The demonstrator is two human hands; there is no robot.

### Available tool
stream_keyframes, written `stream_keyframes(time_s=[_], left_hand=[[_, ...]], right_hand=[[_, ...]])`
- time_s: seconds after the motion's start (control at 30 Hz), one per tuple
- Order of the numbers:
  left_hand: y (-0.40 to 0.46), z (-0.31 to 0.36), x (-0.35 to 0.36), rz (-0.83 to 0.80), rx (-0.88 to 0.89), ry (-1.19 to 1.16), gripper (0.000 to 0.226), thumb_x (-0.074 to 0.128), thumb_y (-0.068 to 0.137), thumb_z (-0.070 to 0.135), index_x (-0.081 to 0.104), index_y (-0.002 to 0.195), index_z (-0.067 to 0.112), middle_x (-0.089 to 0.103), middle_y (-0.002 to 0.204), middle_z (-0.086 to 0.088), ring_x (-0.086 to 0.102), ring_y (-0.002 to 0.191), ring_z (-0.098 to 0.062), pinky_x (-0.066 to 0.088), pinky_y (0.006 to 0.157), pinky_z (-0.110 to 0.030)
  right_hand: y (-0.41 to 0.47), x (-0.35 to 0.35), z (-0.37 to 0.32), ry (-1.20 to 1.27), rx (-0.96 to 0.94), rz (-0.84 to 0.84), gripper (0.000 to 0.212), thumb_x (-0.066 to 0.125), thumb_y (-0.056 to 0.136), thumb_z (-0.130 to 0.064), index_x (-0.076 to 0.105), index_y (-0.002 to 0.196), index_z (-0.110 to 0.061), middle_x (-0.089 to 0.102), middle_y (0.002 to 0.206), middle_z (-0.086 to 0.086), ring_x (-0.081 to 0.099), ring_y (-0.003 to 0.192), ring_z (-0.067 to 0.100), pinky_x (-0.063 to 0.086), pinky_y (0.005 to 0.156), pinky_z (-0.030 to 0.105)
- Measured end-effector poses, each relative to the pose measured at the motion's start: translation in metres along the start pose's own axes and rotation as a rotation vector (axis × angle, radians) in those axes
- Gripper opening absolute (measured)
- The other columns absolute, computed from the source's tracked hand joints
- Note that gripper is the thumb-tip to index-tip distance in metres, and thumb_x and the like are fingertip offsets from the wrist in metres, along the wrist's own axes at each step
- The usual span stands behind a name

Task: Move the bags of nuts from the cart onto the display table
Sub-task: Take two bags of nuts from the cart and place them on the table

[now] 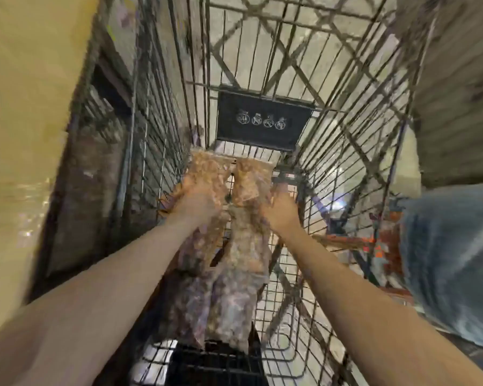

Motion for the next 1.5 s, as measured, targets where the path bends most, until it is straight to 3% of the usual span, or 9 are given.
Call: stream_keyframes(time_s=[0.1,0.2,0.33,0.43,0.5,0.7,0.97,1.17,1.5], left_hand=[[0.055,-0.019,0.005,0.132,-0.088,-0.046,0.040,0.041,0.103,0.022,0.040,0.141,0.010,0.043,0.142,-0.020,0.057,0.115,-0.041,0.051,0.091,-0.048],[0.093,-0.036,0.024,0.088,-0.177,-0.123,0.051,0.041,0.106,0.036,0.035,0.146,0.005,0.049,0.138,-0.025,0.058,0.117,-0.043,0.051,0.095,-0.049],[0.110,-0.040,0.030,0.077,-0.215,-0.216,0.037,0.049,0.103,0.043,0.058,0.106,0.007,0.064,0.120,-0.019,0.063,0.104,-0.036,0.053,0.092,-0.044],[0.115,-0.046,0.029,0.065,-0.283,-0.299,0.059,0.075,0.085,0.053,0.060,0.116,0.004,0.065,0.121,-0.017,0.064,0.106,-0.035,0.054,0.086,-0.041],[0.114,-0.046,0.028,0.022,-0.322,-0.417,0.065,0.086,0.075,0.052,0.058,0.110,0.005,0.065,0.110,-0.011,0.065,0.102,-0.031,0.052,0.078,-0.036],[0.100,-0.040,0.034,-0.032,-0.284,-0.587,0.058,0.088,0.074,0.041,0.052,0.107,0.010,0.063,0.106,-0.003,0.060,0.097,-0.022,0.049,0.081,-0.030],[0.025,-0.043,-0.002,-0.126,-0.235,-0.930,0.116,0.097,0.019,0.066,0.064,0.121,0.021,0.076,0.111,-0.001,0.073,0.101,-0.025,0.058,0.095,-0.048],[-0.119,-0.009,-0.042,-0.275,-0.139,-1.295,0.061,0.088,0.056,0.019,0.065,0.112,0.023,0.080,0.094,-0.003,0.077,0.088,-0.021,0.061,0.078,-0.040],[-0.319,-0.053,-0.073,-0.165,0.158,-1.473,0.061,0.089,0.059,-0.001,0.064,0.113,0.011,0.080,0.091,-0.002,0.077,0.079,-0.015,0.062,0.064,-0.030]], right_hand=[[0.050,0.017,0.028,0.099,0.186,0.060,0.066,0.053,0.106,-0.033,0.027,0.155,0.002,0.064,0.092,0.011,0.067,0.093,0.033,0.042,0.062,0.032],[0.087,0.033,0.034,0.163,0.315,0.044,0.072,0.057,0.100,-0.052,0.044,0.141,0.006,0.068,0.108,0.017,0.069,0.103,0.034,0.044,0.068,0.030],[0.120,0.041,0.038,0.129,0.388,0.048,0.046,0.068,0.095,-0.038,0.065,0.122,-0.001,0.068,0.118,0.014,0.068,0.109,0.030,0.048,0.073,0.029],[0.125,0.039,0.039,0.242,0.419,0.057,0.021,0.079,0.088,-0.025,0.064,0.090,-0.011,0.072,0.113,0.012,0.070,0.103,0.028,0.059,0.088,0.037],[0.118,0.038,0.040,0.384,0.472,0.026,0.037,0.080,0.089,-0.019,0.048,0.074,-0.011,0.067,0.090,0.008,0.066,0.086,0.023,0.058,0.094,0.041],[0.103,0.053,0.028,0.619,0.422,-0.108,0.035,0.087,0.083,-0.018,0.061,0.106,-0.008,0.075,0.105,0.011,0.073,0.088,0.026,0.062,0.087,0.050],[0.031,-0.012,0.005,0.879,0.284,-0.070,0.063,0.088,0.079,-0.008,0.044,0.124,-0.017,0.074,0.100,0.008,0.076,0.078,0.020,0.064,0.081,0.048],[-0.077,-0.061,-0.022,0.949,0.238,-0.322,0.043,0.072,0.091,-0.004,0.060,0.132,-0.001,0.075,0.120,0.019,0.072,0.112,0.038,0.059,0.093,0.058],[-0.290,-0.076,-0.085,0.970,0.010,-0.377,0.046,0.076,0.081,-0.012,0.060,0.123,-0.020,0.080,0.106,0.010,0.078,0.096,0.029,0.064,0.077,0.053]])
Point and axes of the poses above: each hand's wrist, its own y-axis towards the middle knuckle, its own x-axis out of the palm, z = x × y, the point moved 10 cm from there along y, towards the middle knuckle
